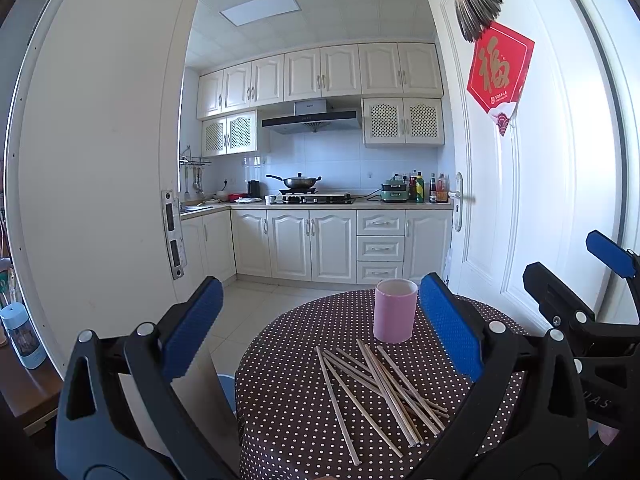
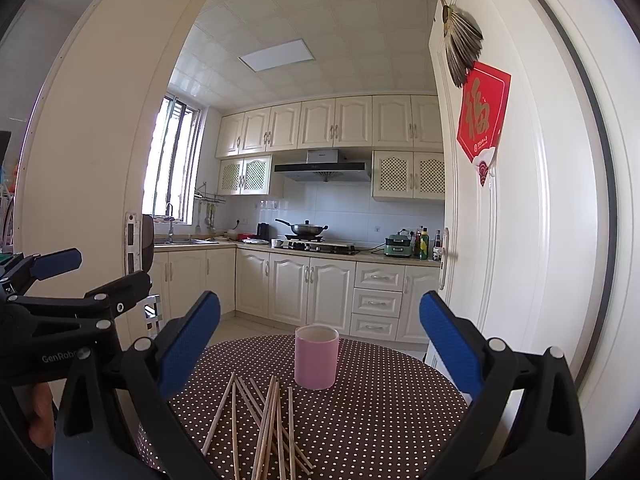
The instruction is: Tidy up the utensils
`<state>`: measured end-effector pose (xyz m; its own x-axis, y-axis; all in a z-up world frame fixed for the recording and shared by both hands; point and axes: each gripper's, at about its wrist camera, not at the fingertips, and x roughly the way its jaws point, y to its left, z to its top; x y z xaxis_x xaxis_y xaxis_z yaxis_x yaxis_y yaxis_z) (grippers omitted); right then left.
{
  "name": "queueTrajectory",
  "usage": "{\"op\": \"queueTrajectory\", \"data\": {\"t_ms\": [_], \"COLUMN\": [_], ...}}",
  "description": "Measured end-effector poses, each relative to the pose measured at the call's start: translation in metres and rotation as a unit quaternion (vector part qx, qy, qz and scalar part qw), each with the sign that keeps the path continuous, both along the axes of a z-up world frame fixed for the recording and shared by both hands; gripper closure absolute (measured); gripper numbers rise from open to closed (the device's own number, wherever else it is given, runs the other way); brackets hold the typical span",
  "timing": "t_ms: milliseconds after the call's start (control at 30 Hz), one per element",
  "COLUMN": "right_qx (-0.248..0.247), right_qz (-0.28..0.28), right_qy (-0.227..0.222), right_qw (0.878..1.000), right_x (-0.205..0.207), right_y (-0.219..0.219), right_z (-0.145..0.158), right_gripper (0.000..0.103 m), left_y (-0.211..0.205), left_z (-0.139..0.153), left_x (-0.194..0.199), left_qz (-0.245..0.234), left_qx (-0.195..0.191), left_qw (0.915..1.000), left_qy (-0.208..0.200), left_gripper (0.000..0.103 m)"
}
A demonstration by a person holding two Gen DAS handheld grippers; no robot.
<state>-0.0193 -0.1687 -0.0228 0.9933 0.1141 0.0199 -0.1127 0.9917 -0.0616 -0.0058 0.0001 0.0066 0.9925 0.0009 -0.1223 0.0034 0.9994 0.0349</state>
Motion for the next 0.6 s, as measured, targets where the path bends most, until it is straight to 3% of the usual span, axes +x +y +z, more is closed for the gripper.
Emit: {"op": "queueTrajectory", "data": {"t_ms": [600], "right_qx": [0.000], "right_qz": [-0.001], "right_qy": [-0.003], "right_qw": [1.000], "right_x": [-0.006], "right_y": [0.001], "right_z": [0.008], "right_gripper": [0.007], "left_y": [-0.004], "left_z": [0.016], "left_x": [-0.006], "left_qz": [0.002], "left_qx": [0.003], "left_qw": [1.0000], "left_qy": [-0.005], "left_gripper": [0.006]}}
